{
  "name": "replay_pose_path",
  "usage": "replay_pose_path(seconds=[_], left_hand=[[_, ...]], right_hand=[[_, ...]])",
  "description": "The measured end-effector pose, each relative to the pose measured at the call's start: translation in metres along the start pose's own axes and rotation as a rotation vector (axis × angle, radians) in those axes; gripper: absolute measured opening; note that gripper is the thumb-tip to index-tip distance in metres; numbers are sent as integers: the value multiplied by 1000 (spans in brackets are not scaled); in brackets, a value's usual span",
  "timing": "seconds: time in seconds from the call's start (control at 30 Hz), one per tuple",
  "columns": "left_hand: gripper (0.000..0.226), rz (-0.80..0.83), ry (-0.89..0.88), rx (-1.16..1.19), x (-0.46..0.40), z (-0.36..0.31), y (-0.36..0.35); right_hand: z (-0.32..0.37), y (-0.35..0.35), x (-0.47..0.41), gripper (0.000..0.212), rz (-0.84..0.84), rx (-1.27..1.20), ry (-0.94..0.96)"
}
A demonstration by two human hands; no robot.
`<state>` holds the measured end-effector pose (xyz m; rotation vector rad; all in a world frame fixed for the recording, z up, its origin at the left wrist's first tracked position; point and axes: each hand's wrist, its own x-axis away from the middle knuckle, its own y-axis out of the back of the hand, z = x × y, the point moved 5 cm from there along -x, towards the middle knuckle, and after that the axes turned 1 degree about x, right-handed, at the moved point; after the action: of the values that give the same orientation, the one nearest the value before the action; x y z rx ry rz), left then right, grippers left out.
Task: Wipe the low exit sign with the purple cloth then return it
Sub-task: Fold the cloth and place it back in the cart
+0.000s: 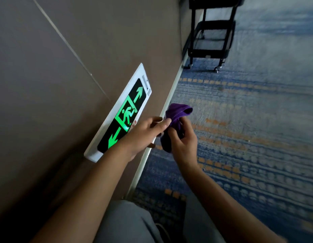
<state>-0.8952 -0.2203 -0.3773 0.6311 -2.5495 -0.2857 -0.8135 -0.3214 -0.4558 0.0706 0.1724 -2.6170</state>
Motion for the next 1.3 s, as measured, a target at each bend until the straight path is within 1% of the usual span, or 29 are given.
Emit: replay_pose_path(seconds=[0.03, 0.1, 0.13, 0.17, 0.2, 0.23, 0.27, 0.3, 0.33, 0.37, 0.43, 0.47, 0.5, 0.63, 0.7, 0.77, 0.8, 0.87, 0.9, 0.97, 1.0, 1.03, 1.07, 1.1, 1.17, 1.2, 1.23, 1.27, 1.3], left_hand=[[56, 63, -20, 85, 0, -5, -12], [50, 142, -101, 175, -2, -22, -33], [45, 135, -135, 182, 2, -34, -47], [42, 73, -159, 176, 1, -35, -49], [40, 53, -175, 201, 3, -48, -57], [39, 51, -162, 221, 9, -59, -66], [38, 37, -153, 247, 14, -55, -69], [36, 56, -131, 282, 20, -68, -74], [33, 67, -86, 324, 27, -80, -79], [31, 41, -59, 368, 32, -80, -79], [29, 70, -20, 419, 44, -120, -84], [29, 53, -23, 422, 48, -123, -82], [28, 64, -26, 414, 53, -147, -81], [17, 35, -12, 414, 74, -209, -71], [22, 16, -11, 423, 86, -244, -61], [25, 13, -31, 436, 99, -285, -48], [24, 19, -44, 446, 106, -304, -42], [20, 36, -59, 472, 120, -342, -31], [20, 44, -56, 481, 128, -361, -26], [18, 62, -47, 499, 141, -395, -19], [16, 70, -46, 500, 146, -411, -17], [16, 71, -45, 501, 152, -429, -14], [17, 61, -47, 501, 157, -444, -11], [16, 40, -48, 490, 161, -459, -7], [14, 6, -67, 449, 164, -490, 2], [16, -2, -78, 441, 164, -505, 7], [23, -5, -94, 438, 163, -521, 11], [31, -5, -121, 437, 162, -537, 14], [36, -2, -152, 434, 159, -552, 15]], right_hand=[[11, 6, 5, 23, -2, 8, 37], [30, 20, 8, 20, -43, 85, 101], [43, 29, 10, 19, -59, 125, 126], [48, 31, 9, 21, -62, 140, 139], [66, 45, 7, 22, -88, 164, 159], [83, 55, 9, 24, -95, 209, 164], [85, 56, 13, 25, -78, 224, 161], [104, 65, 13, 27, -68, 235, 134], [121, 72, 15, 29, -52, 235, 96], [125, 71, 21, 31, -34, 209, 79], [169, 84, 23, 36, -35, 203, 53], [177, 82, 27, 36, -45, 198, 61], [203, 89, 24, 34, -50, 165, 60], [269, 107, 16, 32, -123, 89, -9], [310, 118, 13, 35, -193, 78, -5], [348, 135, 6, 41, -265, 134, -11], [363, 144, 1, 44, -281, 172, -61], [391, 158, -8, 53, -253, 177, -241], [404, 161, -10, 55, -214, 111, -344], [431, 159, -9, 56, -124, -105, -548], [447, 156, -10, 59, -97, -191, -609], [463, 154, -13, 65, -85, -249, -626], [480, 153, -17, 71, -94, -270, -614], [498, 152, -21, 70, -109, -264, -585], [536, 152, -30, 48, -106, -198, -493], [555, 153, -35, 41, -96, -157, -442], [573, 155, -39, 38, -81, -121, -402], [588, 159, -44, 40, -61, -92, -365], [602, 165, -49, 48, -50, -75, -336]])
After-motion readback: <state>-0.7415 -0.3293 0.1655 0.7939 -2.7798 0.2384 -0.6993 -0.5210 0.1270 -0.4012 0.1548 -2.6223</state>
